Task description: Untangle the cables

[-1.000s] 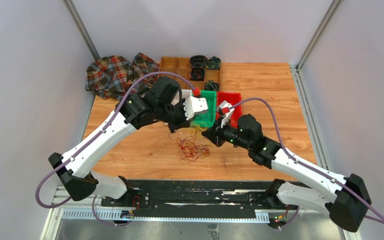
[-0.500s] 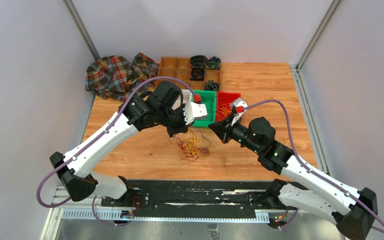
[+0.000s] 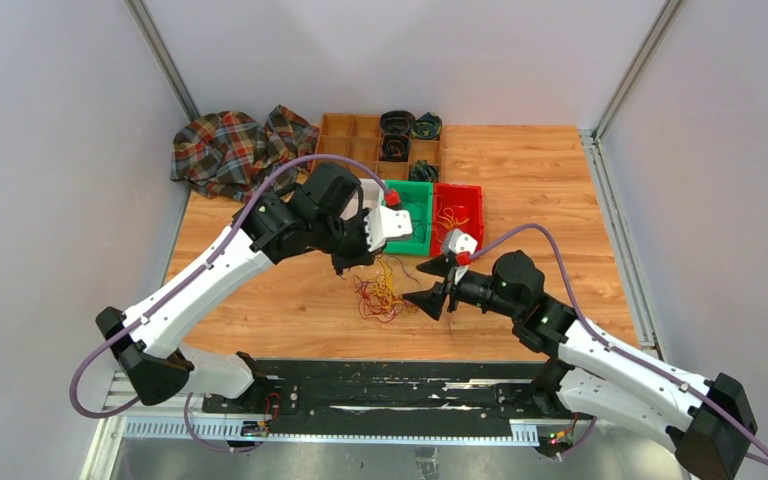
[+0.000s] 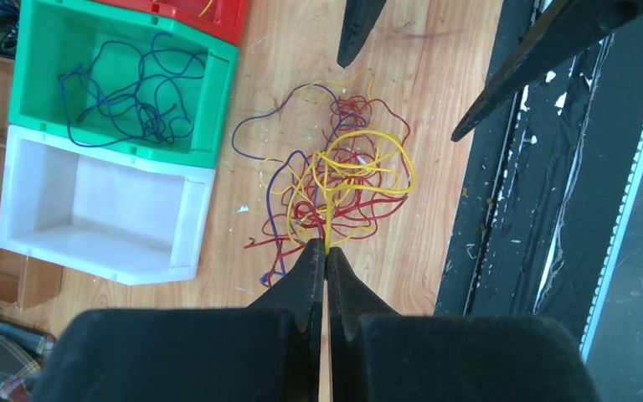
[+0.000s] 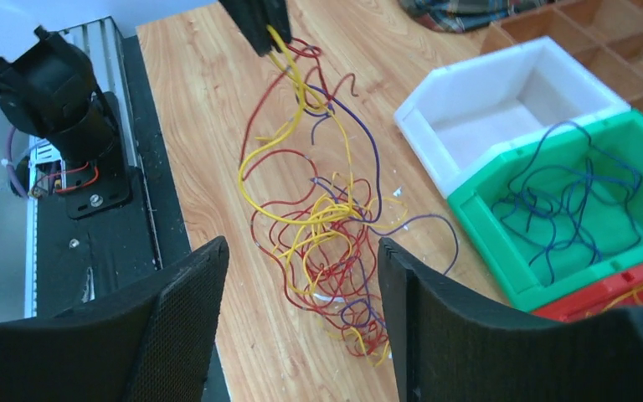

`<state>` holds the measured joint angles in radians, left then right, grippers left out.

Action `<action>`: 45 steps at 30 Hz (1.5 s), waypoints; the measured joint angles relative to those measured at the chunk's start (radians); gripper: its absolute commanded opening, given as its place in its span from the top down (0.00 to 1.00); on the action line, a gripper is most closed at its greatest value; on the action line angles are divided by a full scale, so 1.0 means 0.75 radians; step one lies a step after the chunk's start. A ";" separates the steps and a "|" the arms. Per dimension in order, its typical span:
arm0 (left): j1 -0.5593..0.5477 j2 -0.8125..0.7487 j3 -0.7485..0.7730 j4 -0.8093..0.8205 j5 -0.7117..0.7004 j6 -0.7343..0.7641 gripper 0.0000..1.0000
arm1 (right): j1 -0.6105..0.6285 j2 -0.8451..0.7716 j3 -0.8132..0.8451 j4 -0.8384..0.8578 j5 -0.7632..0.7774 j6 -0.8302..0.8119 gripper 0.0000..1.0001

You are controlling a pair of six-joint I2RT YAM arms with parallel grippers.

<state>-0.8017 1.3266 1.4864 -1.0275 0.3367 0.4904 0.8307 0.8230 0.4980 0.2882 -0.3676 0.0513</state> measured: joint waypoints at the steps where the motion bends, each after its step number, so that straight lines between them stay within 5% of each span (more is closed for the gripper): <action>1: 0.000 -0.003 0.000 -0.003 0.001 0.005 1.00 | 0.004 0.001 -0.001 -0.001 -0.020 -0.042 0.34; 4: 0.000 -0.006 0.003 -0.017 0.008 0.015 0.99 | 0.009 0.013 0.007 0.003 -0.049 -0.146 0.34; 7: 0.000 -0.006 0.014 -0.028 0.018 0.020 1.00 | 0.024 0.061 0.035 0.003 -0.060 -0.240 0.23; 14: 0.000 -0.006 0.046 -0.043 0.033 0.035 1.00 | 0.127 0.202 0.111 -0.021 -0.005 -0.451 0.32; 17: 0.000 -0.006 0.048 -0.054 0.036 0.041 0.99 | 0.144 0.229 0.114 -0.002 0.046 -0.497 0.45; 23: 0.000 -0.020 0.048 -0.074 0.041 0.049 1.00 | 0.175 0.275 0.135 0.051 0.136 -0.558 0.92; 25: 0.000 -0.032 0.048 -0.078 0.041 0.052 0.99 | 0.175 0.275 0.139 0.053 0.148 -0.569 0.99; 27: 0.000 -0.043 0.045 -0.079 0.039 0.056 0.90 | 0.175 0.273 0.150 0.048 0.158 -0.577 0.99; 31: 0.000 -0.067 0.010 -0.078 0.025 0.082 0.25 | 0.175 0.226 0.156 0.043 0.184 -0.572 0.99; 33: 0.001 -0.083 -0.036 -0.074 0.010 0.090 0.12 | 0.175 0.186 0.157 0.038 0.198 -0.549 0.99; 38: 0.002 -0.141 -0.172 -0.053 -0.022 0.109 0.05 | 0.175 0.139 0.205 0.013 0.198 -0.484 0.99; 45: 0.002 -0.204 -0.187 0.080 0.037 0.100 0.12 | 0.175 0.149 0.242 -0.009 0.156 -0.419 0.99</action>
<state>-0.8005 1.1732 1.3460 -0.9672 0.3645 0.5652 0.9623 0.9348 0.6792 0.2817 -0.2504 -0.2626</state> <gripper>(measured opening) 0.910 0.012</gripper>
